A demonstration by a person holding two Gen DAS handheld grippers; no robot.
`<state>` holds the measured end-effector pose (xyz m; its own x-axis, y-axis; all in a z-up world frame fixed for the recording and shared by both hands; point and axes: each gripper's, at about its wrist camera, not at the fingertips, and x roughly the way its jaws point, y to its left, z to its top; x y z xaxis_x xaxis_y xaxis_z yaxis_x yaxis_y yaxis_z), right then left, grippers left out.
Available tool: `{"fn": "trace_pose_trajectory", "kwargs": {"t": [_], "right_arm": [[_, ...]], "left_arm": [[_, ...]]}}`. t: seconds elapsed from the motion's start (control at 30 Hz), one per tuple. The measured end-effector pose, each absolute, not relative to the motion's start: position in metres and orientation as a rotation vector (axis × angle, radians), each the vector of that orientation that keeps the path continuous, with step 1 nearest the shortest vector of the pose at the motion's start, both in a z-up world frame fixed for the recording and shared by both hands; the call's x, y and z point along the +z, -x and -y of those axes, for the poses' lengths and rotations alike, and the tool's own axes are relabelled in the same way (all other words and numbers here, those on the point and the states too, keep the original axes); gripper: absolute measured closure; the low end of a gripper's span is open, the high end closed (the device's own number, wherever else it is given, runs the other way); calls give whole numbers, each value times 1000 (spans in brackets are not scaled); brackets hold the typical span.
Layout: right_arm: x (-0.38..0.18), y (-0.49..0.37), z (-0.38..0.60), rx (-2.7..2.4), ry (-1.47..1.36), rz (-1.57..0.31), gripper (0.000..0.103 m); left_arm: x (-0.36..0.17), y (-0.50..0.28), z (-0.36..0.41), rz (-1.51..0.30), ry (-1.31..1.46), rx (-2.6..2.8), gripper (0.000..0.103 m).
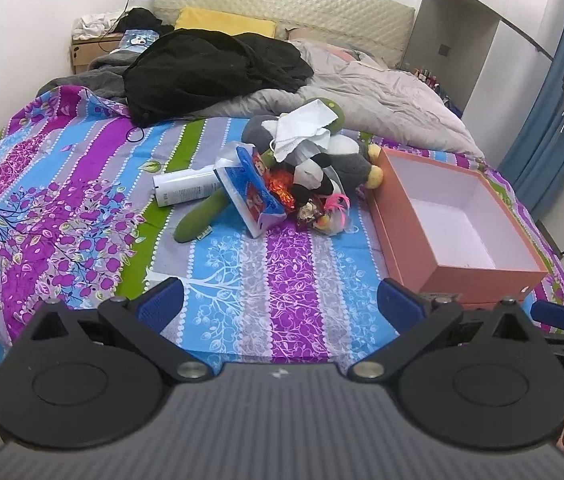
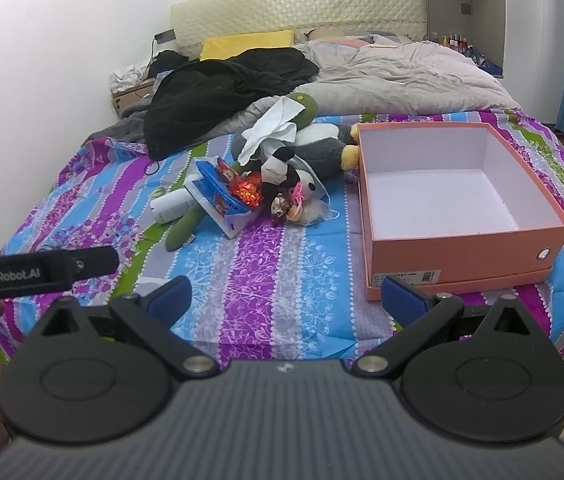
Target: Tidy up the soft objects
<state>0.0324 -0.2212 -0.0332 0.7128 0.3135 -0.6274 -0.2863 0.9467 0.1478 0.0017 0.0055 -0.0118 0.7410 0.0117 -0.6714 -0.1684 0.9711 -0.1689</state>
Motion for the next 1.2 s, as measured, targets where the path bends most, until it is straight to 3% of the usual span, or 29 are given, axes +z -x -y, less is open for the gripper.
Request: {"fn": "trace_pose_trajectory", "kwargs": {"t": [1.2], "right_arm": [[-39, -32, 229, 295, -50, -690, 0]], "left_arm": [[-23, -3, -11, -761, 228, 128, 0]]}}
